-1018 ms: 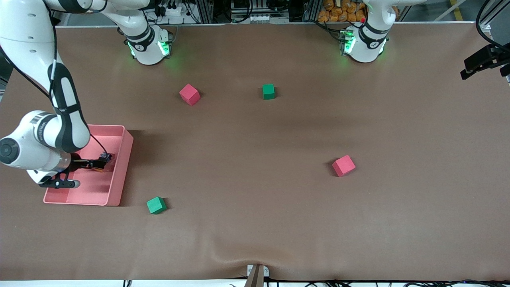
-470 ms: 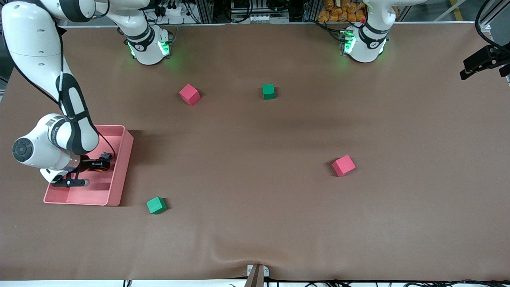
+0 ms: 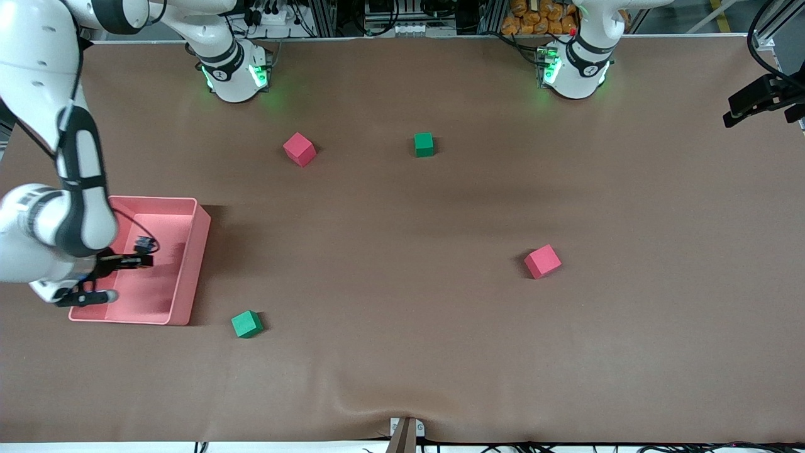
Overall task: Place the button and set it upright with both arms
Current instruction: 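Grasp the yellow button with the right gripper and lift it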
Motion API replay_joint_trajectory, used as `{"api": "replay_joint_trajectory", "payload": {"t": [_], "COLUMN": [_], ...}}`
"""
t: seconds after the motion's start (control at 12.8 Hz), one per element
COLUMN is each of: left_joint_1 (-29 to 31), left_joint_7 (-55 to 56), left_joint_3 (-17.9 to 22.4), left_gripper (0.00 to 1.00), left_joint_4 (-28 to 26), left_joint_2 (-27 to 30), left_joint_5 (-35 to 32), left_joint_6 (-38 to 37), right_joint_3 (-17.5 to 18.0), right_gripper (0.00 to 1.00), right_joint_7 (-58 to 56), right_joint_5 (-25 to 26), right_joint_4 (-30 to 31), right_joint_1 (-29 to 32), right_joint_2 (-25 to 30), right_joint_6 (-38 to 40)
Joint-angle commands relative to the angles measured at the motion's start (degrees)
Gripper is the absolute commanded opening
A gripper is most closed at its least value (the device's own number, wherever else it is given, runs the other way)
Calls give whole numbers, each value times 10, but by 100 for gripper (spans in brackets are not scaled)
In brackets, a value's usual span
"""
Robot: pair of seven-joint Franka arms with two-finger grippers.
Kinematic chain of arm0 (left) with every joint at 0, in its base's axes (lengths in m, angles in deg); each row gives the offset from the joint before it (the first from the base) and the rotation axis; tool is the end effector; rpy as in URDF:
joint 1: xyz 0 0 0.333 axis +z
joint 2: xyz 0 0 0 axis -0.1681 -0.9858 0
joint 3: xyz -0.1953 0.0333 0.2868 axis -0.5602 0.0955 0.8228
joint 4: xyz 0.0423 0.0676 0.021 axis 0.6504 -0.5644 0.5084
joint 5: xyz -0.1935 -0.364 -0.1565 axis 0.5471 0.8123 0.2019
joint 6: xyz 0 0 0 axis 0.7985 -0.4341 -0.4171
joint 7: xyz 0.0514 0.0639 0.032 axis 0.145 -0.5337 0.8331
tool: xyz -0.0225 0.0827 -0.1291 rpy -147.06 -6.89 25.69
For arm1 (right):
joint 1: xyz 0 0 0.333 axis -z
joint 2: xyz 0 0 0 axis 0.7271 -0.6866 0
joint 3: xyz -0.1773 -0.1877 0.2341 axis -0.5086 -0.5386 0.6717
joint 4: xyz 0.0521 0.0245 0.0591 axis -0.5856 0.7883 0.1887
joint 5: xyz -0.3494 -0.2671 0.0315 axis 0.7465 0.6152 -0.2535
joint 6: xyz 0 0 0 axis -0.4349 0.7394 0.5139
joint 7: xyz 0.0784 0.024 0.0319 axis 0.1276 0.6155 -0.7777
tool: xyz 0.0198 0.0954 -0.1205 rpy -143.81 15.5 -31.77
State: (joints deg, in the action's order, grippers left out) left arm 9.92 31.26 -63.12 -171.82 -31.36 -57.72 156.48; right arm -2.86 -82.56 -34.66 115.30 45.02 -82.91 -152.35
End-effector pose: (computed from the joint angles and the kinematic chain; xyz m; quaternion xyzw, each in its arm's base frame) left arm 0.5545 0.0093 0.6647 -0.9985 -0.0308 0.0430 0.0113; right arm 0.7044 -0.1449 0.2504 -0.9900 -0.0217 0.1234 0.0650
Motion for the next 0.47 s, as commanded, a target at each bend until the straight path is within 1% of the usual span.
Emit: {"api": "replay_joint_trajectory", "payload": {"t": [0.0,0.08,0.16,0.24,0.31,0.39], "left_joint_1": [1,1,1,1,1,2], "left_joint_7": [1,1,2,2,2,2], "left_joint_3": [-2,-2,-2,-2,-2,-2], "left_gripper": [100,100,100,100,100,100], "left_joint_4": [3,4,4,4,5,3], "left_joint_2": [-2,-2,-2,-3,-4,-4], "left_joint_5": [2,2,2,3,2,2], "left_joint_6": [-8,-8,-8,-7,-7,-7], "right_joint_3": [-9,-2,11,32,56,82], "right_gripper": [0,0,0,0,0,0], "right_joint_7": [109,143,179,226,288,330], "right_joint_5": [-6,-12,-16,-21,-24,-24], "right_joint_4": [-116,-144,-155,-157,-165,-168], "right_joint_1": [-55,-78,-108,-137,-165,-183], "right_joint_2": [-4,-5,-5,-7,-13,-24], "right_joint_6": [125,152,156,149,123,73]}}
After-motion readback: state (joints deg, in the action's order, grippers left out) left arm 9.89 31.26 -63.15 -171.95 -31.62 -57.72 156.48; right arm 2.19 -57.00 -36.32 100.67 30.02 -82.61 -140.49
